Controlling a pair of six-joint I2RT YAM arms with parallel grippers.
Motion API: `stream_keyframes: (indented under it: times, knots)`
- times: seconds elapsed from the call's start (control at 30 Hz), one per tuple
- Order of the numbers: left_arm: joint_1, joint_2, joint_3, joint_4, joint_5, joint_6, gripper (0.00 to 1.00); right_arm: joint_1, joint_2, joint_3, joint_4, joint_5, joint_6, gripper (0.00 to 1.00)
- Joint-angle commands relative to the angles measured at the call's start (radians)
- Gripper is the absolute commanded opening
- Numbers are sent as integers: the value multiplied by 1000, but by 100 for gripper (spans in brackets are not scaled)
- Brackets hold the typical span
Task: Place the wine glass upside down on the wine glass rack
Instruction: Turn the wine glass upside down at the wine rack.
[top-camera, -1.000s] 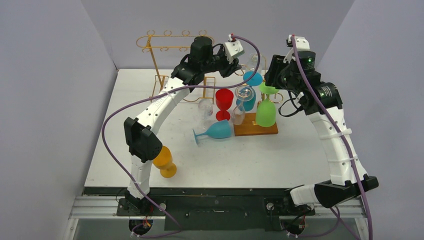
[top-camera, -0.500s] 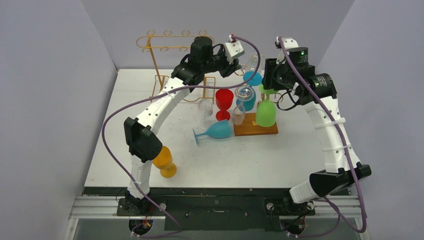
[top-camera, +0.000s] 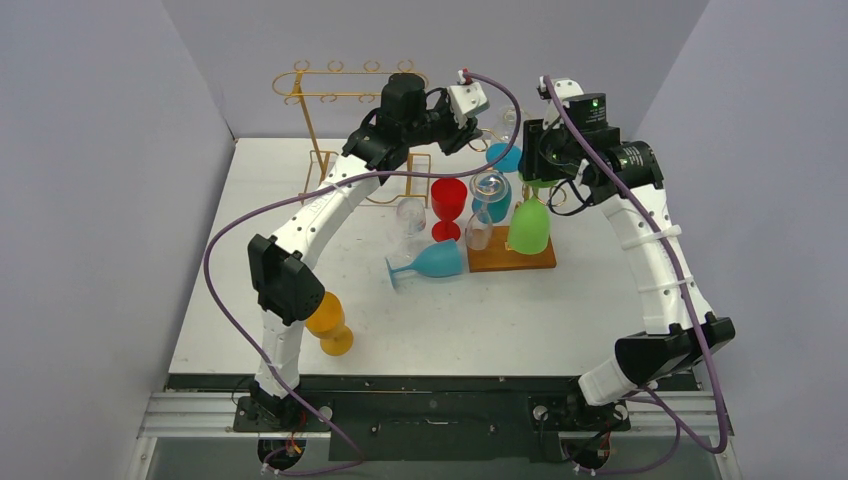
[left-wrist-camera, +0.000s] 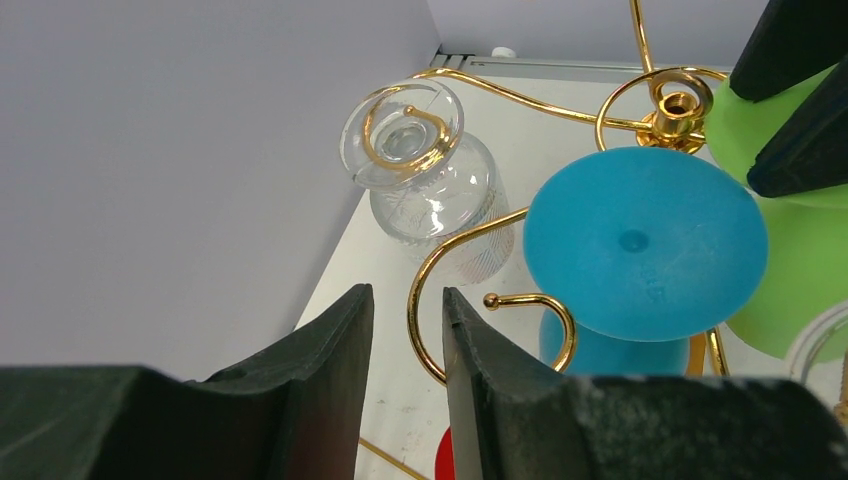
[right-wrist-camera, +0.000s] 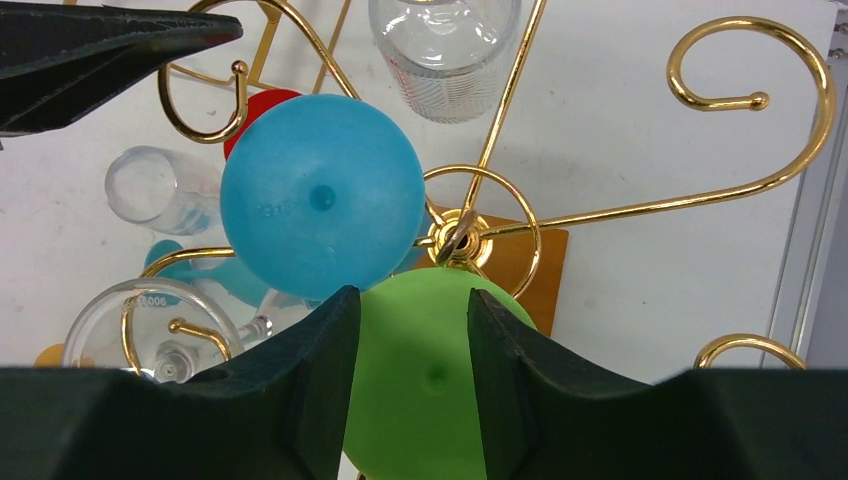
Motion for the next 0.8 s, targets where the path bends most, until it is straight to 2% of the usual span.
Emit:
stream_keyframes:
  times: [0.0,0.23,0.5,0.77]
  knots:
    - [6,-30,1,-32,-17,6,28,1,-14,2,-33,-46,-13,40]
    - [6,-23,9,-35,-30,13,28,21,-69,-48,-53,-52,-36,38]
    - [4,-17,21,-45,-44,15,27,77,-99,-36,-117,89,-58,37]
    - [6,-13,24,-51,-47,18,27,92,-134,-79,-144,149,-63,35]
